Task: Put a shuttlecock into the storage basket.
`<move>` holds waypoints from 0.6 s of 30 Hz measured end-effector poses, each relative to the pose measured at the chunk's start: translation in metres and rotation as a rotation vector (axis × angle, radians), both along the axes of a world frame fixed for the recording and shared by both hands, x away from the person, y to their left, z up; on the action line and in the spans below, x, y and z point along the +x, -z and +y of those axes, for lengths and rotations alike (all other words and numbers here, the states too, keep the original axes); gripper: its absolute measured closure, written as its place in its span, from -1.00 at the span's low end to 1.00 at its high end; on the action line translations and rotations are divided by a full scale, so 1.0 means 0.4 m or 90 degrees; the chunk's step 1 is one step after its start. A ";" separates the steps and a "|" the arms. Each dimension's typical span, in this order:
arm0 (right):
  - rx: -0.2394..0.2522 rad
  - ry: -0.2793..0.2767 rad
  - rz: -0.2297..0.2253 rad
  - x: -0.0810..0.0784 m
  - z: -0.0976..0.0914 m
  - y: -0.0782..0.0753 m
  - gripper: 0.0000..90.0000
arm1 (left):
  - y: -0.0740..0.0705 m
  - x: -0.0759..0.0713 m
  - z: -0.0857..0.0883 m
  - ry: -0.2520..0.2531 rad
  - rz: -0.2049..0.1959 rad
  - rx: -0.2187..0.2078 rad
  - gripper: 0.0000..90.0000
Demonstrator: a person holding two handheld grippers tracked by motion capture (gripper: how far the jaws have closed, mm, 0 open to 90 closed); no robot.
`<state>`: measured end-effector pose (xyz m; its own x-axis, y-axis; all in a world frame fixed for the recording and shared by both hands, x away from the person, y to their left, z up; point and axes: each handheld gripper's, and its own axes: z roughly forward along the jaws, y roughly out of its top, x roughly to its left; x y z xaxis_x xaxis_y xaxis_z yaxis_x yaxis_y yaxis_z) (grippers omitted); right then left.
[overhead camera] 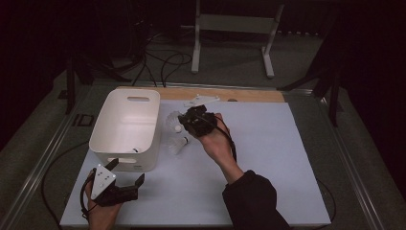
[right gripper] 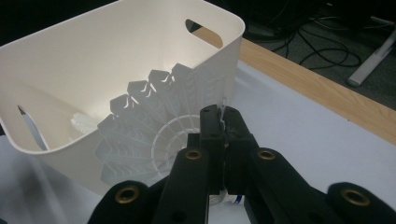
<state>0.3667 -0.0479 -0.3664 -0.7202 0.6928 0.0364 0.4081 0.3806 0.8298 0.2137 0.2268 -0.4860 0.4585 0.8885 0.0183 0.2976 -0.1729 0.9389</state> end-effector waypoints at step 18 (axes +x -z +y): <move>0.023 -0.002 -0.008 0.011 0.018 -0.017 0.98 | 0.000 0.000 0.000 0.002 0.000 -0.001 -1.00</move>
